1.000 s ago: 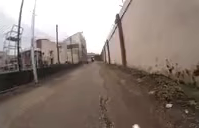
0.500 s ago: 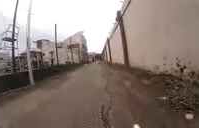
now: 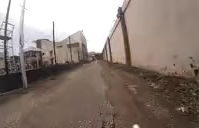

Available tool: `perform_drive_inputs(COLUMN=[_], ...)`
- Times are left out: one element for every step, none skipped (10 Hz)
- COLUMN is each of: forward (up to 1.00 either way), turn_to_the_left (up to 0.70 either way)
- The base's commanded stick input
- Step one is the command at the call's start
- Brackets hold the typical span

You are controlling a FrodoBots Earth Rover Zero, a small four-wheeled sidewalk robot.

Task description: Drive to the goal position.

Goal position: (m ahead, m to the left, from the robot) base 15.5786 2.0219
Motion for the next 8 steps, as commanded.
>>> perform_drive_inputs(forward=[0.70,0.70,0.70,0.70,0.70,0.70,0.70,0.70], turn_to_the_left=[0.00,0.00,0.10,0.25,0.32,0.18,0.00,0.00])
